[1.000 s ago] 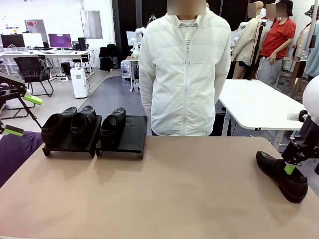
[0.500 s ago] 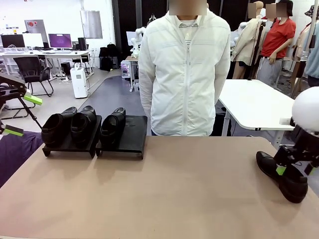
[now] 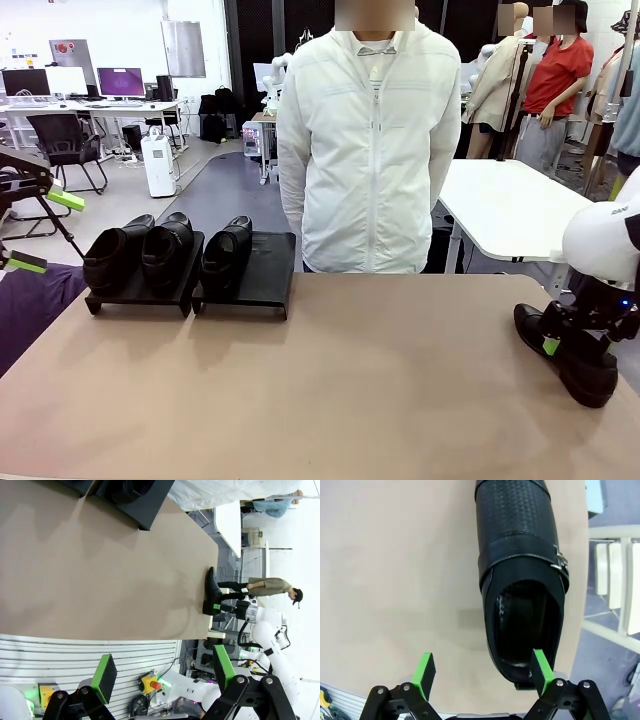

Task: Organize the shoes by placing them on the stand.
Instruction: Pick up one Shoe and place it in the middle of the table.

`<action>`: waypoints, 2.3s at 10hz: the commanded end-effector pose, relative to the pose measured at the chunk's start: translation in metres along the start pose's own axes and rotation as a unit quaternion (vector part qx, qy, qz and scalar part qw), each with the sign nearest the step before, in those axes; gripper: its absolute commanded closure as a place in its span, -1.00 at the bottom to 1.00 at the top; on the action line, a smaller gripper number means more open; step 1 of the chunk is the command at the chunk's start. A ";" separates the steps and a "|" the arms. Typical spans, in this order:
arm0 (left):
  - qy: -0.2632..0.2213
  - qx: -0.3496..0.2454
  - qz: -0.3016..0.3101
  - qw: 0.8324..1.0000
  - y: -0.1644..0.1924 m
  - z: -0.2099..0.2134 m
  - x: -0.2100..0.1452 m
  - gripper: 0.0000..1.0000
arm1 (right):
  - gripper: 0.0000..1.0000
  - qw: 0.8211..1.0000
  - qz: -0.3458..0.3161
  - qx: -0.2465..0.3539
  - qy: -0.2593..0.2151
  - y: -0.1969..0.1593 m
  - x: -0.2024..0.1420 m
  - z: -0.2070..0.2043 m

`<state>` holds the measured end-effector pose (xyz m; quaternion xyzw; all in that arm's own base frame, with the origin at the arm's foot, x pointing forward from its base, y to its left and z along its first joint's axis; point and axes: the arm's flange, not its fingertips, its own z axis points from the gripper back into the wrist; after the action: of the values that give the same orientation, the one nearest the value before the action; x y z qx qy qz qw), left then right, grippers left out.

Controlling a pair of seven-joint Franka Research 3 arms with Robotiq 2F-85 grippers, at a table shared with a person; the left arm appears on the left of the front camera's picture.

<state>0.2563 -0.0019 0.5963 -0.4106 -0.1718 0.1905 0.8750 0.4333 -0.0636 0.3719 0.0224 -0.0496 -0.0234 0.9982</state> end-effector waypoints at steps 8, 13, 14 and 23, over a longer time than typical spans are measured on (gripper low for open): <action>0.003 -0.010 -0.007 1.000 0.000 0.001 0.001 -1.00 | -1.00 0.998 0.035 0.035 -0.038 0.006 0.008 -0.023; 0.003 -0.010 -0.007 1.000 0.000 0.001 0.001 -1.00 | 1.00 0.998 0.042 0.036 -0.029 0.008 0.010 -0.029; 0.003 -0.010 -0.007 1.000 0.000 0.001 0.001 -1.00 | 1.00 0.998 0.040 0.035 -0.030 0.007 0.010 -0.028; 0.003 -0.010 -0.007 1.000 0.000 0.001 0.001 -1.00 | 1.00 0.997 0.033 0.054 -0.043 -0.003 -0.008 -0.009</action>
<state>0.2563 -0.0019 0.5962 -0.4106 -0.1716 0.1903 0.8751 0.4392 -0.0658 0.3529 0.0522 -0.0788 -0.0064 0.9955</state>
